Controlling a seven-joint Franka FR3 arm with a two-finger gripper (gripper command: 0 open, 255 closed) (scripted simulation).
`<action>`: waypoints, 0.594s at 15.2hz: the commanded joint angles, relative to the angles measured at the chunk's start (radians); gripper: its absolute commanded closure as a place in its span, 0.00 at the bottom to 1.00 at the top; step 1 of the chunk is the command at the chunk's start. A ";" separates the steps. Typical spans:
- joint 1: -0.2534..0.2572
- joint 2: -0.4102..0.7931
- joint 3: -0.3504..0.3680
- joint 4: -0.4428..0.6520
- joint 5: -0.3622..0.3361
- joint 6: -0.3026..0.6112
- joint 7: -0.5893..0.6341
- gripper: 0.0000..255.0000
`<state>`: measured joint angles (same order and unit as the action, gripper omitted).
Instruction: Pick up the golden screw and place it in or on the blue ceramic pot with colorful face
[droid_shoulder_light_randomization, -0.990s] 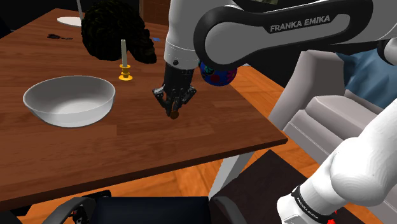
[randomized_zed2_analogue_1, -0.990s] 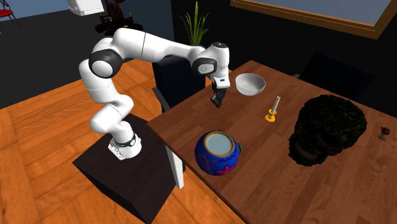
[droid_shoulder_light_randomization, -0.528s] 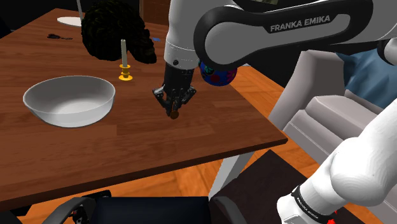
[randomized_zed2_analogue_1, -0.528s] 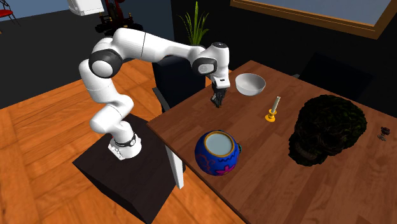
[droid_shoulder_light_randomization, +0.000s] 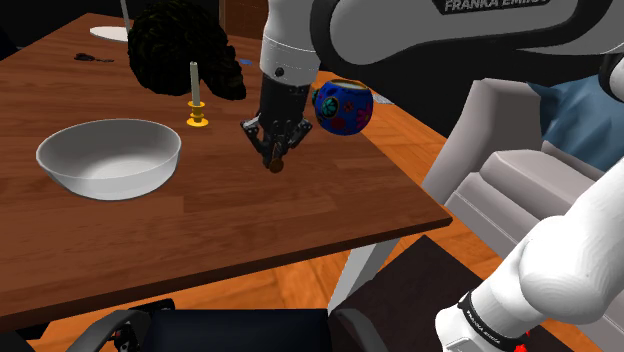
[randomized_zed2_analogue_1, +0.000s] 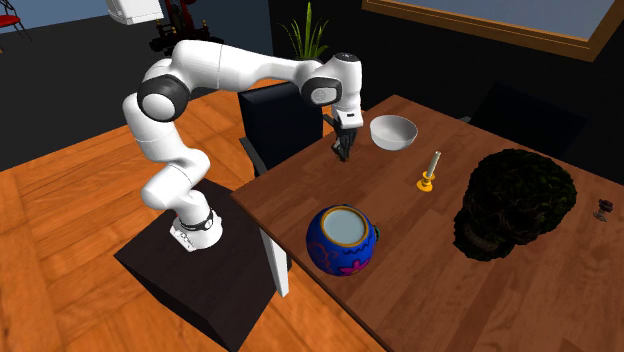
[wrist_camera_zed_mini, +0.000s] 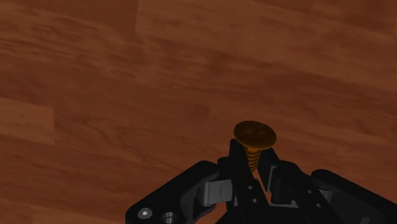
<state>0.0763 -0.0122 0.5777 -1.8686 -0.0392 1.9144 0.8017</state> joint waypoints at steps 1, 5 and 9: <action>0.000 -0.001 -0.001 0.025 0.001 -0.026 -0.002 1.00; -0.001 -0.003 -0.001 0.077 0.003 -0.080 -0.005 1.00; 0.000 -0.001 0.000 0.133 0.002 -0.134 -0.006 1.00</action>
<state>0.0749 -0.0175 0.5761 -1.7534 -0.0347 1.7951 0.7932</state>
